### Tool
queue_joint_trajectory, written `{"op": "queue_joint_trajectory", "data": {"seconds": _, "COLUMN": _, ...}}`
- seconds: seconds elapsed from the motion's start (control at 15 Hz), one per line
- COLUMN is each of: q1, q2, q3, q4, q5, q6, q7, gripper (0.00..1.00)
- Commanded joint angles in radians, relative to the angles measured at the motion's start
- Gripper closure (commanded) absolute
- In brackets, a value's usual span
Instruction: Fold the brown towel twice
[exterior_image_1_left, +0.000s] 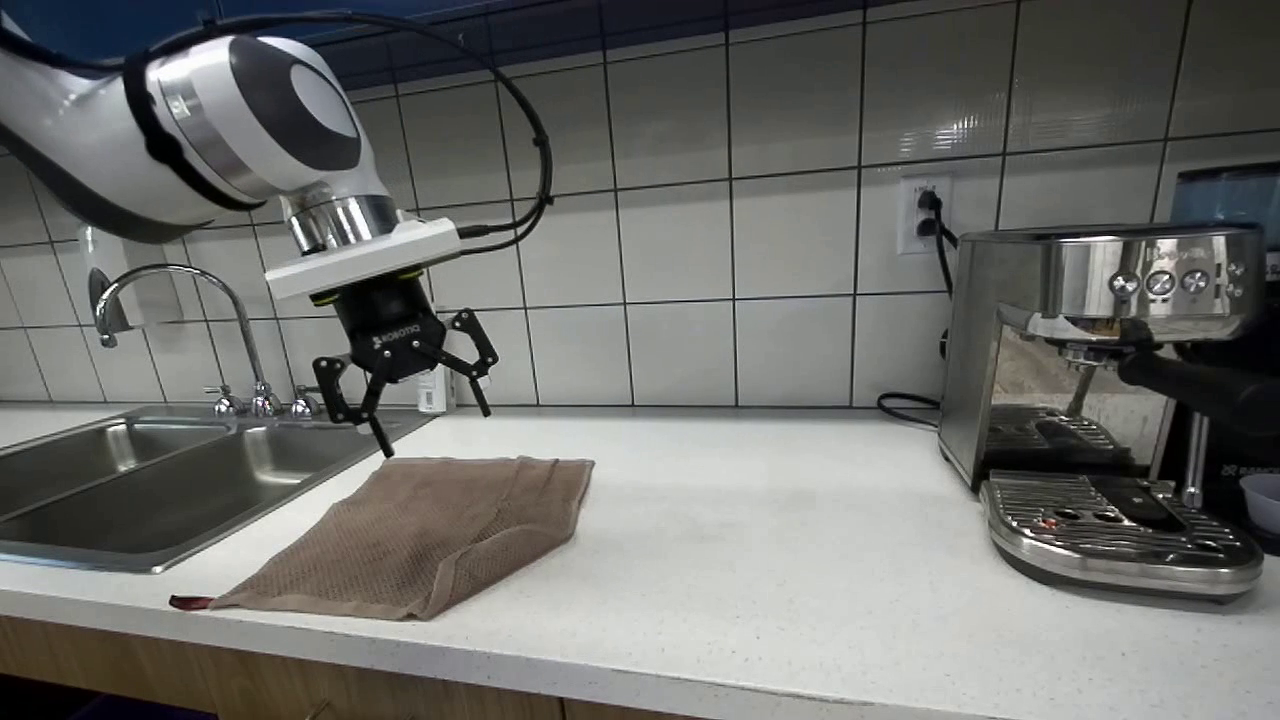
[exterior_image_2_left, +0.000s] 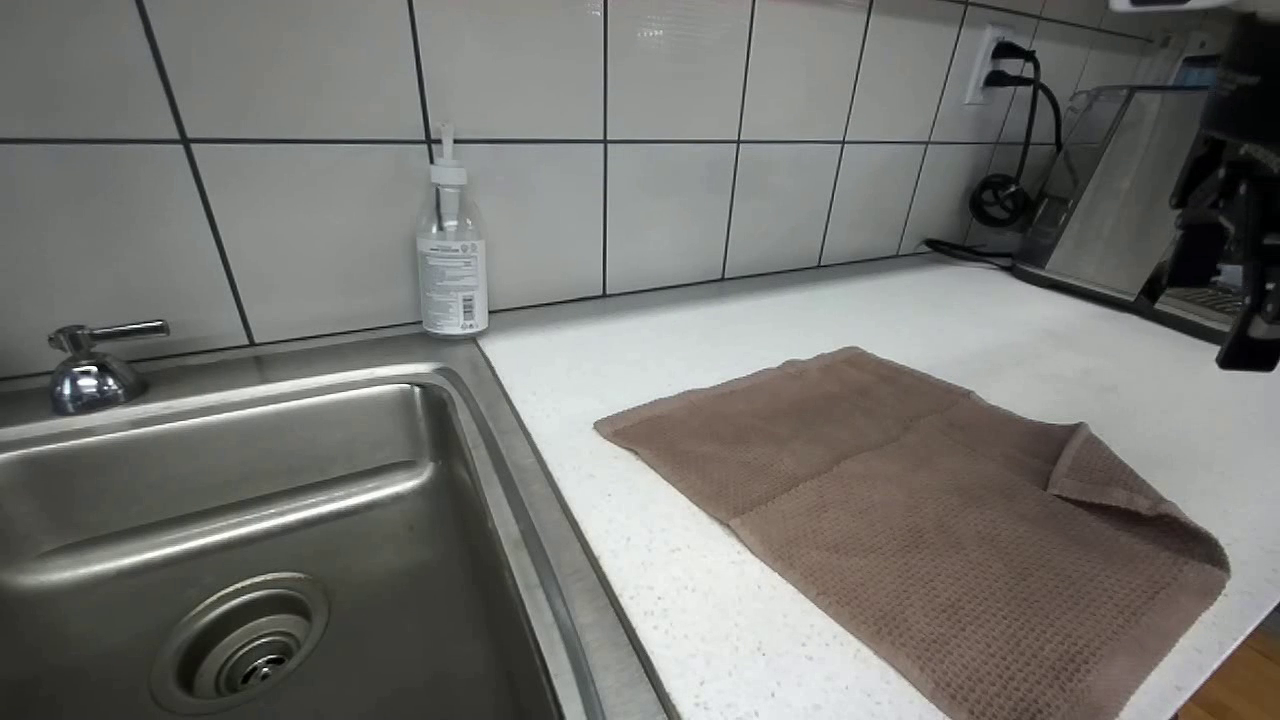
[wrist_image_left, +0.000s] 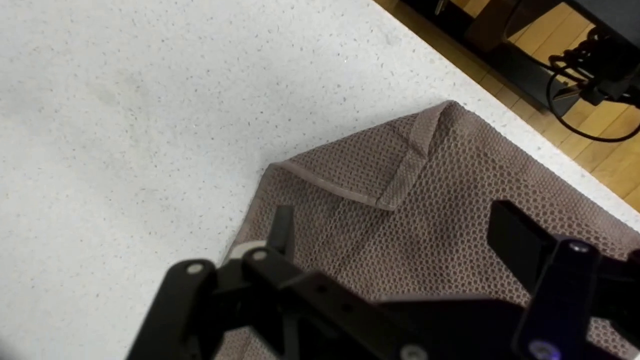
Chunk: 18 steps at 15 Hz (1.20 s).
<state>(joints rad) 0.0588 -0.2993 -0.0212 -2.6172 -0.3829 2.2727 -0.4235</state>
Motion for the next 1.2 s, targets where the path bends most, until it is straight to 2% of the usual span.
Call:
{"op": "queue_joint_trajectory", "data": {"seconds": 0.0, "q1": -0.009, "q2": 0.045, "q3": 0.028, "q4": -0.002, "q5": -0.053, "q6": 0.043, "q7": 0.034, "gripper": 0.0}}
{"op": "queue_joint_trajectory", "data": {"seconds": 0.67, "q1": -0.017, "q2": 0.169, "q3": 0.061, "q4": -0.002, "q5": -0.179, "q6": 0.081, "q7": 0.174, "gripper": 0.0}}
{"op": "queue_joint_trajectory", "data": {"seconds": 1.13, "q1": -0.017, "q2": 0.241, "q3": 0.053, "q4": 0.001, "q5": -0.299, "q6": 0.088, "q7": 0.286, "gripper": 0.0}}
